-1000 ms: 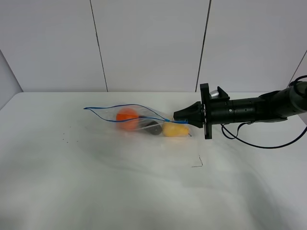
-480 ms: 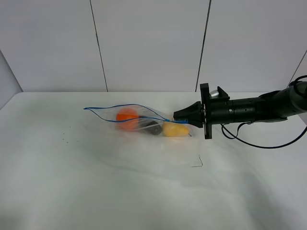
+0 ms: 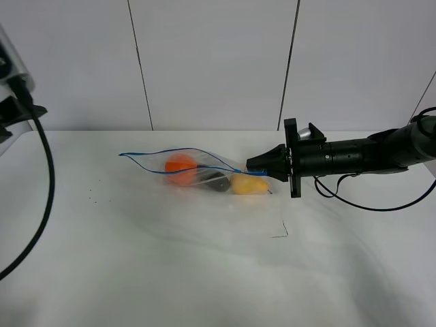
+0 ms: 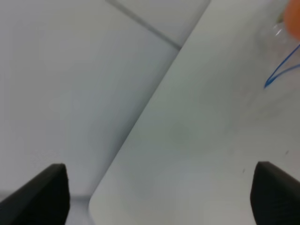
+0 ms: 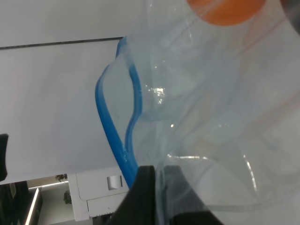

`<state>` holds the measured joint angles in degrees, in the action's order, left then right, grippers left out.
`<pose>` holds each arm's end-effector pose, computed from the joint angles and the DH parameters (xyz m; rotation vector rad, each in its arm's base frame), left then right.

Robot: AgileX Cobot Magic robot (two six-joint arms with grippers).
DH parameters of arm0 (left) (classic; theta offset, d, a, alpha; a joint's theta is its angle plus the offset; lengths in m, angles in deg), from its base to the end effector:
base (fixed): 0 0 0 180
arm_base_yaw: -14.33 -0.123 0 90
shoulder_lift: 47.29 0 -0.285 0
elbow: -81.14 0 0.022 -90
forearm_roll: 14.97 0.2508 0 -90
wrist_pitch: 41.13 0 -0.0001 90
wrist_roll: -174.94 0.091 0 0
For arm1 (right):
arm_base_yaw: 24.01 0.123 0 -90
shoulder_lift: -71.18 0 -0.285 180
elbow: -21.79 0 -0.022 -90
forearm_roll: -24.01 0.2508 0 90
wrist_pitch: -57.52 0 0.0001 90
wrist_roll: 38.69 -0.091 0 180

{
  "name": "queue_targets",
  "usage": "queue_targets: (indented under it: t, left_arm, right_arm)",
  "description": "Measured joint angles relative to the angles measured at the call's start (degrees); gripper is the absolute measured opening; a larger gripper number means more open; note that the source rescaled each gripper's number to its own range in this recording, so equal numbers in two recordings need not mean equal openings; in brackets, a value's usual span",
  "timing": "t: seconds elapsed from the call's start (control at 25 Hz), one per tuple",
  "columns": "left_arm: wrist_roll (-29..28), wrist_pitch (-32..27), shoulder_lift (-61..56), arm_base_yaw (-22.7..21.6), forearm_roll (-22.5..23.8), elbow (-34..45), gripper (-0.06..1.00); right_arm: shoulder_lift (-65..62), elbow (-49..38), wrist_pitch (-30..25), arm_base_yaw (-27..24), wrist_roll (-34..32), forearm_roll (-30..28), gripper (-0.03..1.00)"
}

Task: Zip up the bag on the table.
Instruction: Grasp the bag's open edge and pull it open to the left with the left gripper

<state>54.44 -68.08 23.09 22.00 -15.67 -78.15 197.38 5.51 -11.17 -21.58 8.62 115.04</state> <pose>0.2336 -0.0320 0.3658 1.1580 1.7583 0.5410 0.3559 0.1000 0.1422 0.3202 2.4226 1.8318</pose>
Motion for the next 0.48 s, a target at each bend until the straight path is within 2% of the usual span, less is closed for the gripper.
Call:
queue_targets:
  t: [0.32,0.48]
  left_arm:
    - [-3.8,7.7,10.6,17.8,-0.1,0.0,1.0]
    - [-6.0,11.9,16.4,24.5,-0.1,0.0,1.0]
  right_arm:
    - [0.0,0.0,0.0,0.0,0.0,0.0,0.0]
    - [0.0,0.0,0.0,0.0,0.0,0.0,0.0]
